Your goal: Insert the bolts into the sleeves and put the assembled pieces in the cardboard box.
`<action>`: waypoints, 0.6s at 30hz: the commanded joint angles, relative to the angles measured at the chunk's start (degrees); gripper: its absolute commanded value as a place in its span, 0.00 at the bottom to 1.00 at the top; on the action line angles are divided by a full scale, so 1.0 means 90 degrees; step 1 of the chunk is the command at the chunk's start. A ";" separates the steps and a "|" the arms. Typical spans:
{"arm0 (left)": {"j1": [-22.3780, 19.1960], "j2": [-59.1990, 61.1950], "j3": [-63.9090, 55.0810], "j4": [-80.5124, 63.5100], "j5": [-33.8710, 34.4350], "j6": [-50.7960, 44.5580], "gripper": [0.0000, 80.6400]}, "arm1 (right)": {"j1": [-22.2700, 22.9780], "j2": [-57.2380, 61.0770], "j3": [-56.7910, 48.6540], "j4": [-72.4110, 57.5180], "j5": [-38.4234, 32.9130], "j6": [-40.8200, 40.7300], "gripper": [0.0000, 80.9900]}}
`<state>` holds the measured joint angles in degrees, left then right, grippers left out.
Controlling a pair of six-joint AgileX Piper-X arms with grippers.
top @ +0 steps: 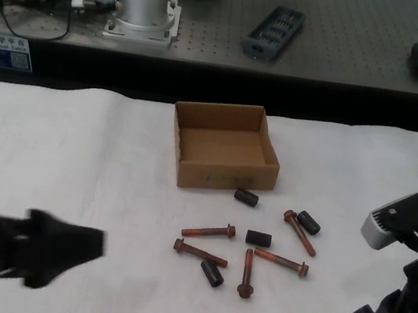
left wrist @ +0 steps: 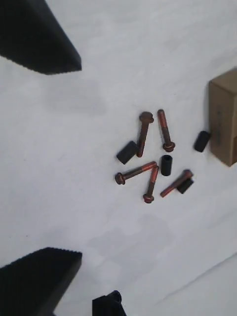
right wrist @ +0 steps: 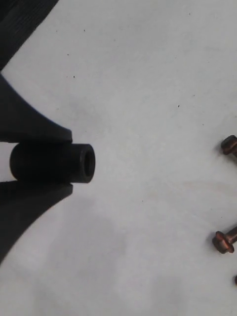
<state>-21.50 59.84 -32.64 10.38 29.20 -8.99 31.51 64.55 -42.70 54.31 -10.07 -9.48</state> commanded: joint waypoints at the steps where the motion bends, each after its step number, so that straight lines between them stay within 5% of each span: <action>1: -0.0155 0.0202 -0.0176 -0.0025 -0.0091 0.0434 0.86 | -0.0002 -0.0189 -0.0018 0.0136 -0.0139 0.0004 0.03; 10: -0.1153 0.2695 -0.2022 0.0499 -0.1464 0.3171 0.86 | -0.0002 -0.1064 -0.0018 0.0611 -0.0139 0.0004 0.03; 13: -0.1312 0.3286 -0.2483 0.0705 -0.2111 0.4053 0.86 | -0.0002 -0.1347 -0.0018 0.0711 -0.0139 0.0004 0.03; 18: -0.1357 0.3988 -0.3163 0.0704 -0.2172 0.4885 0.86 | -0.0002 -0.1654 -0.0018 0.0910 -0.0139 0.0004 0.03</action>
<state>-33.45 93.81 -58.25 16.52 10.58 31.32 31.51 51.36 -42.70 61.23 -10.22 -9.48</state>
